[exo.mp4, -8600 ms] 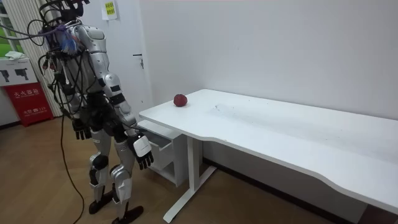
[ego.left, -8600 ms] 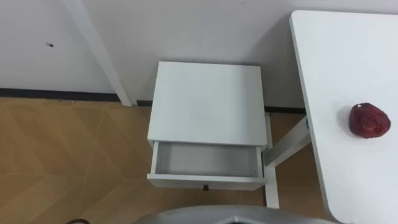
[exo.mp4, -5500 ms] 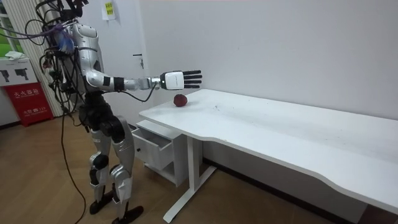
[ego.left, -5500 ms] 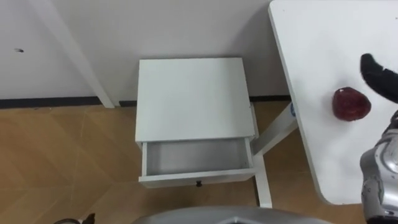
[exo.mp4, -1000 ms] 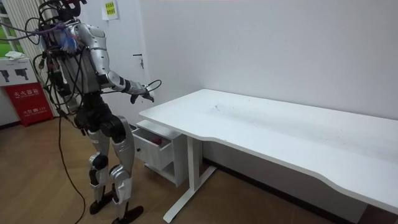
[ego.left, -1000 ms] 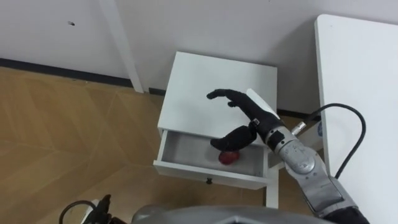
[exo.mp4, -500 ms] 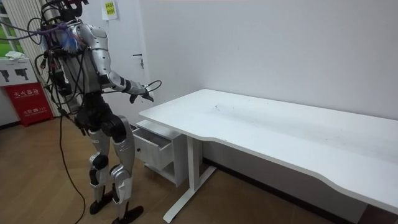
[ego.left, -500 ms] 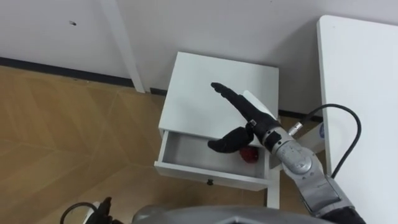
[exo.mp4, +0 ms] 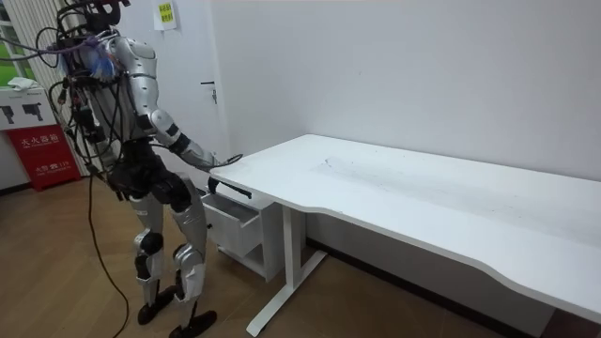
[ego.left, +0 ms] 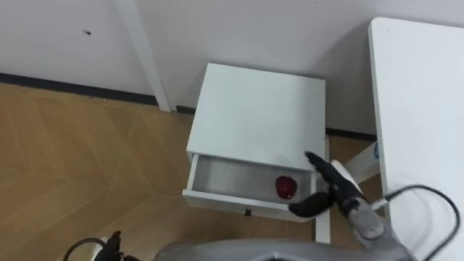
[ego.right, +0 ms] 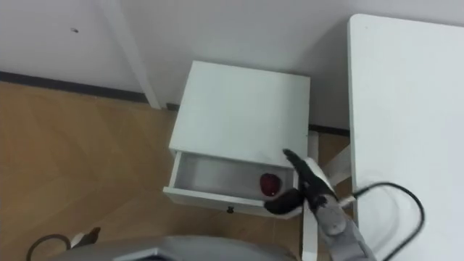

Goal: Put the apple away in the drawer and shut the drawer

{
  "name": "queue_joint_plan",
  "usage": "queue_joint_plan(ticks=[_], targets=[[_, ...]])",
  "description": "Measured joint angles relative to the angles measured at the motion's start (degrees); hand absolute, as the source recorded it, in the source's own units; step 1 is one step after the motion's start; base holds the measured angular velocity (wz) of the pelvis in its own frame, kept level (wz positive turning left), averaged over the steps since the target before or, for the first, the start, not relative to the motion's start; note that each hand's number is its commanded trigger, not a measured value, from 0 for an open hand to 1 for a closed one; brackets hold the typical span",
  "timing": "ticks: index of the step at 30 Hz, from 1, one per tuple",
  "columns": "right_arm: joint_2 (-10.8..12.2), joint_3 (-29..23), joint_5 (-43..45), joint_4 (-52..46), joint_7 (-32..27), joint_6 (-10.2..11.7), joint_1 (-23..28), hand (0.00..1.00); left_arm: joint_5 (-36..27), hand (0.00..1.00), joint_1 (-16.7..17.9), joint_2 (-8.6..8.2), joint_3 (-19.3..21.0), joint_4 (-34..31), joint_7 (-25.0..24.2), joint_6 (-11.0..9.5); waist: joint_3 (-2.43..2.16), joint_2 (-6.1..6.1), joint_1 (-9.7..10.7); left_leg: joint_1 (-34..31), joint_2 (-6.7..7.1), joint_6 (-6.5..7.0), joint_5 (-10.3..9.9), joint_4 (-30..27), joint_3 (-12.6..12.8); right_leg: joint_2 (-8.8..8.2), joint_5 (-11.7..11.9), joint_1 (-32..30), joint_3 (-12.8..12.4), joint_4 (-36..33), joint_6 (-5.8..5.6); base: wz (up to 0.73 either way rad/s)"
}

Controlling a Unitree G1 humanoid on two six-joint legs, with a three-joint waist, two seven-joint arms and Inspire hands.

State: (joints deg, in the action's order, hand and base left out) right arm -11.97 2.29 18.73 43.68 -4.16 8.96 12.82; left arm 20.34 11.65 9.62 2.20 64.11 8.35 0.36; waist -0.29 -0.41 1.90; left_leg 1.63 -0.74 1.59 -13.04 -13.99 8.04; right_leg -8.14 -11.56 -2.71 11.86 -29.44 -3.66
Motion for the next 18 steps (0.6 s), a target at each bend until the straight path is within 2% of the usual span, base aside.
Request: queue_joint_plan(ticks=[1, 2, 3, 4, 5, 6, 7, 8, 9, 10, 11, 12, 13, 14, 15, 16, 17, 18], targets=[[0.0, -1.2, -0.1, 1.6, -1.1, 0.2, -0.3, 0.00, 0.1, 0.00, -0.5, 0.19, 0.1, 0.2, 0.0, 0.2, -0.23, -0.34, 0.3, 0.1, 0.93, 0.64, 0.3, 0.2, 0.0, -1.20, 0.6, -2.8, -1.2, -5.5, -0.04, 0.49], [-0.5, -3.5, -0.2, 4.7, -3.3, 0.5, -0.3, 0.00, 0.3, 0.00, -1.3, 0.37, 0.9, 0.2, 0.0, 0.3, -0.26, -0.47, 0.8, 0.7, 2.26, 2.00, 0.4, -0.1, 0.2, -3.12, 4.8, -8.7, -3.5, -15.5, 0.05, 0.34], [-1.3, -5.6, -0.2, 7.7, -5.3, 0.5, -0.4, 0.00, 0.6, 0.00, -1.4, 0.38, 1.6, 0.2, 0.0, 0.3, -0.40, 0.77, 0.9, 0.6, 1.82, 3.36, 0.1, -1.3, 0.1, -3.44, 14.7, -14.5, -6.0, -24.1, -0.40, 0.26], [-1.7, -6.3, -0.6, 9.4, -6.2, 0.5, -0.4, 0.00, 0.6, 0.00, -1.4, 0.50, 1.8, 0.2, 0.0, 0.2, -0.54, 1.63, 0.9, 0.4, 1.41, 4.02, -0.3, -1.9, 0.2, -3.16, 19.7, -17.6, -7.2, -28.5, 0.07, -0.10], [-2.3, -7.4, -1.2, 11.7, -7.1, 0.4, -0.7, 0.00, 0.5, 0.00, -1.6, 1.61, 2.4, 0.5, 0.0, 0.1, -0.25, 2.22, 0.7, -0.8, 1.27, 5.24, -1.1, -4.0, 1.1, -2.82, 18.5, -25.5, -9.1, -42.9, 1.39, -0.21], [-2.5, -8.5, -3.7, 14.0, -7.3, 0.4, -0.6, 0.00, 0.0, 0.00, -1.7, 2.85, 2.6, 1.3, -0.1, 0.3, -0.12, 2.65, 1.2, -2.1, 1.20, 5.84, -1.5, -6.1, 1.3, -2.67, 13.9, -33.1, -9.7, -59.6, 2.35, -0.22], [-2.8, -8.5, -5.7, 15.6, -7.1, 0.2, -0.3, 0.00, -0.4, 0.00, -1.8, 3.29, 2.6, 1.5, -0.3, 0.6, 0.05, 3.04, 1.6, -2.7, 1.07, 6.00, -1.6, -7.0, 1.3, -2.37, 11.8, -36.3, -9.5, -66.0, 2.41, 0.08], [-3.5, -8.5, -8.5, 18.9, -6.8, -0.7, 0.1, 0.00, -0.6, 0.00, -1.7, 3.46, 2.8, 1.8, -0.5, 1.4, 0.47, 4.55, 2.3, -3.5, 0.48, 6.84, -2.1, -8.4, 1.2, -2.04, 9.0, -40.4, -8.3, -74.4, 2.56, 0.25], [-3.5, -8.4, -10.3, 21.1, -6.6, -3.2, 1.3, 0.00, -0.6, 0.00, -1.7, 3.44, 3.0, 2.0, -0.8, 2.2, 0.94, 4.83, 3.1, -4.0, 0.52, 7.38, -2.7, -8.5, 1.3, -1.87, 7.1, -42.8, -8.6, -78.5, 2.13, 0.31], [-3.5, -8.2, -11.2, 22.0, -6.4, -4.3, 2.2, 0.00, -0.4, 0.00, -1.6, 3.34, 3.6, 2.1, -1.1, 2.5, 0.90, 5.55, 3.3, -4.1, 0.52, 7.62, -3.3, -8.8, 1.5, -1.79, 6.6, -43.6, -8.8, -79.4, 1.94, 0.20], [-3.3, -7.9, -12.9, 24.0, -5.4, -6.8, 3.3, 0.00, 0.0, 0.00, -0.5, 2.97, 4.6, 2.0, -1.5, 3.4, 0.89, 5.67, 3.6, -3.8, 0.67, 7.03, -3.9, -8.9, 2.5, -1.81, 6.3, -43.1, -9.4, -77.9, 1.88, 0.05], [-3.2, -7.9, -14.1, 24.8, -4.8, -9.5, 3.7, 0.00, 0.1, 0.00, 1.3, 2.43, 5.0, 1.5, -1.6, 4.1, 0.98, 6.14, 4.1, -3.4, 1.14, 5.76, -4.2, -8.4, 2.8, -1.70, 6.2, -40.0, -9.7, -71.6, 1.75, -0.09], [-3.1, -8.0, -14.3, 25.0, -4.7, -10.5, 3.7, 0.00, 0.2, 0.00, 1.8, 2.30, 5.0, 1.5, -1.7, 4.3, 0.93, 5.95, 4.1, -2.8, 1.78, 3.39, -4.2, -7.5, 3.0, -1.44, 6.0, -37.4, -9.7, -66.0, 1.37, -0.24], [-3.0, -8.0, -14.0, 25.1, -4.7, -11.8, 3.6, 0.00, 0.2, 0.00, 3.3, 1.94, 5.1, 2.0, -1.8, 4.8, 0.58, 5.34, 4.2, -1.1, 3.07, -3.50, -3.1, -4.0, 3.2, -0.96, 5.6, -30.1, -9.5, -50.8, 1.57, -0.10], [-1.8, -8.2, -13.8, 25.2, -5.0, -12.3, 3.3, 0.00, -0.7, 0.00, 3.7, 3.02, 4.2, 1.5, -1.4, 5.2, 0.15, 2.51, 3.8, -2.5, 3.74, -2.86, -3.8, -10.7, -0.1, -1.88, 4.4, -23.8, -9.7, -36.6, 0.66, -0.05], [-1.3, -8.2, -13.7, 25.2, -5.0, -12.4, 3.0, 0.00, -0.7, 0.00, 3.5, 3.71, 3.6, 0.6, -1.2, 5.1, 0.73, 1.70, 2.8, -4.5, 2.34, 1.20, -6.5, -16.1, -2.6, -1.68, 3.8, -22.5, -10.0, -32.3, -0.34, -0.11], [-0.6, -8.0, -13.3, 25.7, -4.9, -12.8, 1.4, 0.00, -0.8, 0.00, 3.4, 4.82, 3.6, -0.2, -0.3, 5.3, 1.40, 0.51, 1.3, -7.2, 2.50, 3.16, -11.9, -20.4, -3.1, -2.15, 1.9, -19.1, -10.7, -23.7, -2.28, -0.28], [-0.4, -8.0, -13.3, 25.6, -4.4, -12.6, 1.3, 0.00, -1.5, 0.00, 3.4, 4.22, 4.5, 0.0, 0.2, 6.4, 1.17, -0.31, 0.6, -6.6, 2.28, 2.80, -12.3, -20.2, -3.0, -1.10, -0.1, -12.7, -10.0, -14.6, -2.49, -0.24]])
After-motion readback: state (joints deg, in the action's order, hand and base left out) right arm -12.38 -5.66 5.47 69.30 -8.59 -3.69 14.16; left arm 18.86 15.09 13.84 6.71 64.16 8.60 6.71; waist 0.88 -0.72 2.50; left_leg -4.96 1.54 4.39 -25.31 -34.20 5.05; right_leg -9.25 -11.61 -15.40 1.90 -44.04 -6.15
